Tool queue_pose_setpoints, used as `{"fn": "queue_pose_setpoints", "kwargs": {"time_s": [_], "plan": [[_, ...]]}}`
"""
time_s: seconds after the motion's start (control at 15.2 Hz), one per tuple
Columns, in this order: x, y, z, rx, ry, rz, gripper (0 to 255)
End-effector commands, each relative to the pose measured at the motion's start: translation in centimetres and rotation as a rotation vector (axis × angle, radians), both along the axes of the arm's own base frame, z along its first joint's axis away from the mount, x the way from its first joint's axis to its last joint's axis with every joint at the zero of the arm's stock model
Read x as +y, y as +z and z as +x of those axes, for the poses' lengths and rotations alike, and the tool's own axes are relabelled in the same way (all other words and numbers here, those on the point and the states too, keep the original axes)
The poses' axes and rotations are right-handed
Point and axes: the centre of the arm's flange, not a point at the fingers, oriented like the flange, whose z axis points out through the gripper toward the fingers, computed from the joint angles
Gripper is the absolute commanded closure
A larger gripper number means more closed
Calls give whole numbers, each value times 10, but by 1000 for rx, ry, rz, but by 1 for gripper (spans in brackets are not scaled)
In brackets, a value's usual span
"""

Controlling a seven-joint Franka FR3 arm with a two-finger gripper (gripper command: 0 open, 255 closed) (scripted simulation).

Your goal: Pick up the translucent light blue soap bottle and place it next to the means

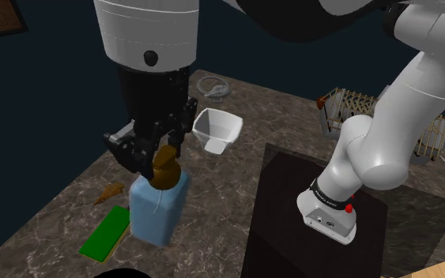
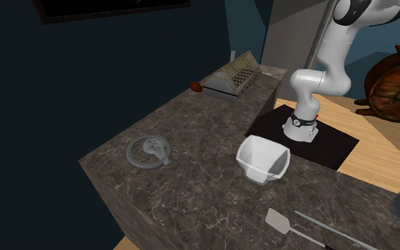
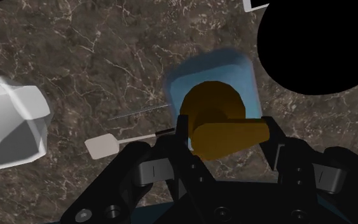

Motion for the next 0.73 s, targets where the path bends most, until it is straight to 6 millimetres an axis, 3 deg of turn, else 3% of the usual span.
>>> {"fn": "queue_pose_setpoints", "kwargs": {"time_s": [0.0, 0.66], "plan": [[0, -11, 0, -1, 0, 1, 255], [0, -64, 0, -1, 0, 1, 255]]}}
